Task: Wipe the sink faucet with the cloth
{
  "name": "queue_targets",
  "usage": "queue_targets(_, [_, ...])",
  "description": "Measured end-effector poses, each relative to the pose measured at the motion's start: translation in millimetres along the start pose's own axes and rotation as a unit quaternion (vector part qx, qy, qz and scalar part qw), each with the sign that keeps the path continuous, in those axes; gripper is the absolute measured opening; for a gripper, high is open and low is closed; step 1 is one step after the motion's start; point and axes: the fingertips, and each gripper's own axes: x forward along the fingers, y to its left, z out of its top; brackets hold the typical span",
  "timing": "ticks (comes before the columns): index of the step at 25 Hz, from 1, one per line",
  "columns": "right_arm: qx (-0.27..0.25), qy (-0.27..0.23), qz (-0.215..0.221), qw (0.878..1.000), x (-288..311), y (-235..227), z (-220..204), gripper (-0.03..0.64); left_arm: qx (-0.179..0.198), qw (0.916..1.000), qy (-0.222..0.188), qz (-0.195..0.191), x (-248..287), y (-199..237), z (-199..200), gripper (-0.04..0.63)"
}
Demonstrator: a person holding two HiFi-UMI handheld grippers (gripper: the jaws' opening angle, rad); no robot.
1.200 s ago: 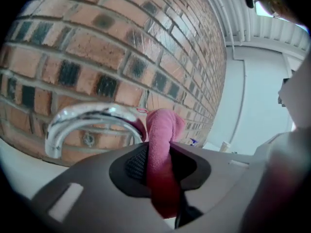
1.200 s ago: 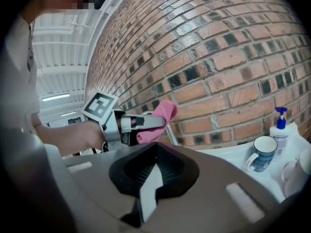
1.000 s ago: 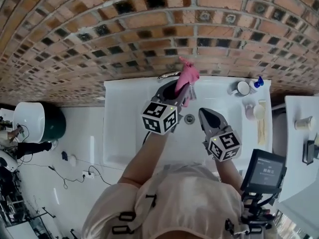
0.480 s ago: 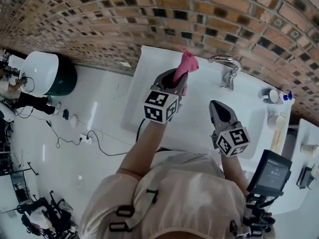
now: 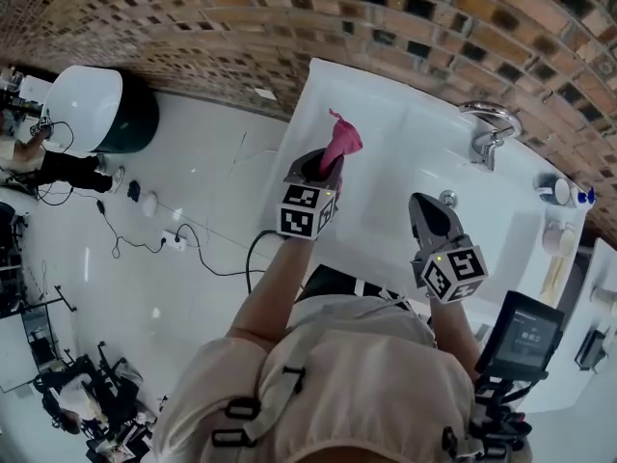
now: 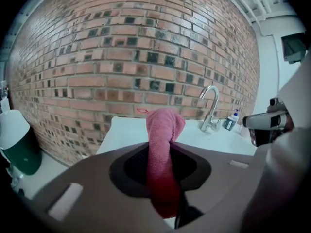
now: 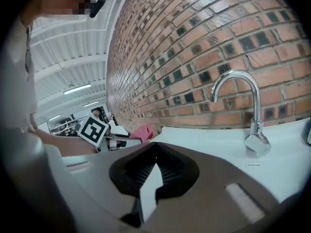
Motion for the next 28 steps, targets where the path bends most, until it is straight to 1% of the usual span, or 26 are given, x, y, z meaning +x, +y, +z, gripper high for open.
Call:
queue_targets(4, [0.007,0.01,-0.006,1.0,13,6,-12,-0.007,0.017,0.9985,0.052,0.011,10,22,-43,0.094])
queue_targets(7, [0.01,0.014,-0.013,1.0,20,5,-17,-0.008,0.02,0.9962,0.084,0.014,21,35,-69,0.094])
queue_targets(9, [0.009,0.016,-0.018,1.0,22,3,-18,-0.007,0.022,0.9948,0.099,0.013,28,40,-81,0.093])
queue_targets(12, [0.009,0.017,-0.026,0.999,23,-1,-17,-0.008,0.036,0.9925,0.116,0.015,36,44,-93,0.094])
queue_targets(17, [0.009,0.015,-0.036,0.999,23,-5,-13,-0.008,0.05,0.9883,0.139,0.038,48,56,-119,0.095])
queue_targets(20, [0.004,0.01,-0.035,0.999,22,-5,-7,-0.007,0.057,0.9873,0.143,0.039,48,56,-122,0.106])
queue_targets(22, [-0.001,0.006,-0.034,0.999,21,-4,-2,-0.008,0.06,0.9881,0.136,0.04,45,55,-116,0.136])
queue_targets(23, [-0.003,0.004,-0.033,0.999,20,-3,1,-0.007,0.062,0.989,0.128,0.04,44,54,-111,0.158])
queue_targets(24, [-0.005,0.001,-0.033,0.999,18,-3,5,-0.007,0.066,0.9898,0.12,0.039,41,52,-106,0.205])
queue_targets(26, [-0.011,-0.006,-0.031,0.999,15,0,12,-0.008,0.076,0.9915,0.098,0.038,35,47,-91,0.225])
queue_targets(28, [-0.017,-0.015,-0.027,0.999,12,4,20,-0.008,0.087,0.9932,0.067,0.038,25,40,-68,0.229])
